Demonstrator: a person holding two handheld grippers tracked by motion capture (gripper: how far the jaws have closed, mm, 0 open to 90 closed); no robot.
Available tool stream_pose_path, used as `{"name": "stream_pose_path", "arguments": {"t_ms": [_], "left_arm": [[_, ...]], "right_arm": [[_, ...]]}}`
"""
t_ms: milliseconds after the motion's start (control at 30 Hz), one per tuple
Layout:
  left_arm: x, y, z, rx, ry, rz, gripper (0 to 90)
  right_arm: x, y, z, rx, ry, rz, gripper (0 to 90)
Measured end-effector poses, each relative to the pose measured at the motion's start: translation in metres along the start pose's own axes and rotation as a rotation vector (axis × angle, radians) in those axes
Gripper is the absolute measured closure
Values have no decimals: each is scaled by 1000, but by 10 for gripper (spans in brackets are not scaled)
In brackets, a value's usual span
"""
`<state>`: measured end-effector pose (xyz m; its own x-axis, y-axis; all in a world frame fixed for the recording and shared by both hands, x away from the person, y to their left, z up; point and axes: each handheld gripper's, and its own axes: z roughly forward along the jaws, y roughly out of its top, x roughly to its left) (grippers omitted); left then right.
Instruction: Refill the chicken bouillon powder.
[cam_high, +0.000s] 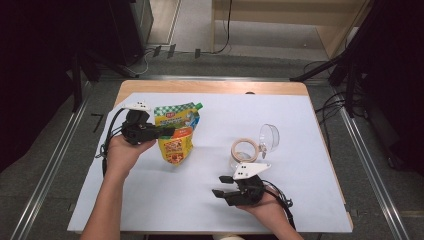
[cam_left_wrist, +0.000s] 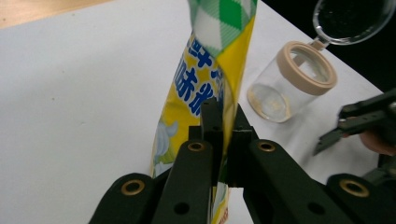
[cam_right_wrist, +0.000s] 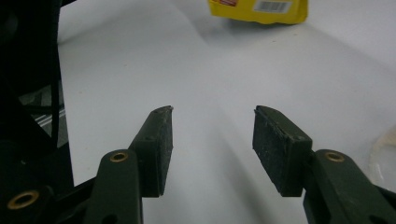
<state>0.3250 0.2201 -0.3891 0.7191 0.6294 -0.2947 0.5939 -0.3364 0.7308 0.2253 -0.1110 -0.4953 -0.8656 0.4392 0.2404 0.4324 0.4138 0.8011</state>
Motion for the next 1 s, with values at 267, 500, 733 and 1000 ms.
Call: {"name": "stream_pose_path", "arguments": {"t_ms": [267, 500, 733, 1000], "left_arm": [[-25, 16, -10, -13, -48, 41, 900], [-47, 25, -13, -8, -104, 83, 900], [-69, 35, -18, 1, -152, 111, 900], [-92, 41, -10, 47, -208, 148, 900]], "right_arm": [[-4, 5, 16, 0, -18, 14, 502], [-5, 17, 33, -3, -61, 49, 610], [-14, 21, 37, -36, -87, 90, 806], [-13, 21, 41, -82, -173, 38, 797]]}}
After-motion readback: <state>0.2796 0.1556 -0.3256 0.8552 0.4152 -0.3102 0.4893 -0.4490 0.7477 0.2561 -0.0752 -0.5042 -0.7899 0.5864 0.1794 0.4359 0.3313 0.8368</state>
